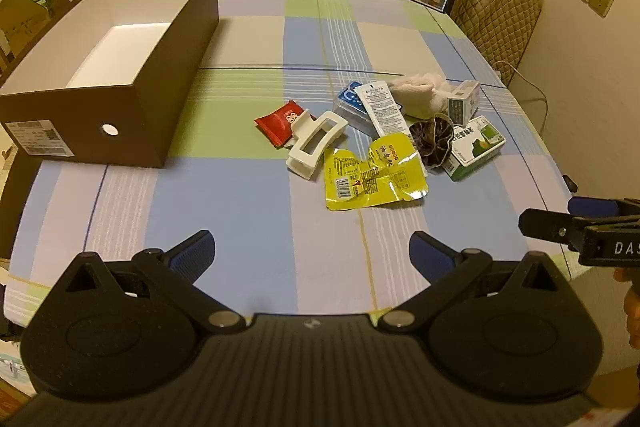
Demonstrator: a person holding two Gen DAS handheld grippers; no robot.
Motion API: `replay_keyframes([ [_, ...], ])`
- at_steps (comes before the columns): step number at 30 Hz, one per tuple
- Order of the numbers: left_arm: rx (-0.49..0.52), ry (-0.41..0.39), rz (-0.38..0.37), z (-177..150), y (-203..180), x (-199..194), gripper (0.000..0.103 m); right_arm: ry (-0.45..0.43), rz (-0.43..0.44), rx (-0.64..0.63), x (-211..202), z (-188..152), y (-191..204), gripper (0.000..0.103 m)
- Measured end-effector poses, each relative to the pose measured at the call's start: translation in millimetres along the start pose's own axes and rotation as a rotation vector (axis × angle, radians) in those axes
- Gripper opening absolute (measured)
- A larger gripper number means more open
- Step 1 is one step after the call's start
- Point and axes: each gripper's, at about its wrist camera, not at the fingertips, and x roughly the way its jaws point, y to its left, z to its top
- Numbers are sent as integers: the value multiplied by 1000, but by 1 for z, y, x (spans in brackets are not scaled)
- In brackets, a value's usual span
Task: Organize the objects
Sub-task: 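Move the left tool toward the white hair claw clip, then grasp the white hair claw clip with the left tool and lift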
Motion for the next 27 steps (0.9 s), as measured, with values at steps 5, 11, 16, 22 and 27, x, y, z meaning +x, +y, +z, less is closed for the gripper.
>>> replay_keyframes([
  [5, 1, 0, 11, 5, -3, 15, 102, -6, 0, -7, 9, 5, -17, 99],
  [11, 19, -18, 20, 11, -7, 37, 97, -1, -10, -1, 24, 9, -39, 91],
  [16, 52, -42, 30, 19, -10, 61, 90, 4, -23, 10, 33, 16, -61, 91],
  [22, 104, -65, 36, 36, -13, 90, 84, 12, -55, 41, 42, 25, -89, 91],
  [27, 160, -75, 58, 49, -19, 115, 82, 19, -92, 79, 47, 31, -115, 91],
])
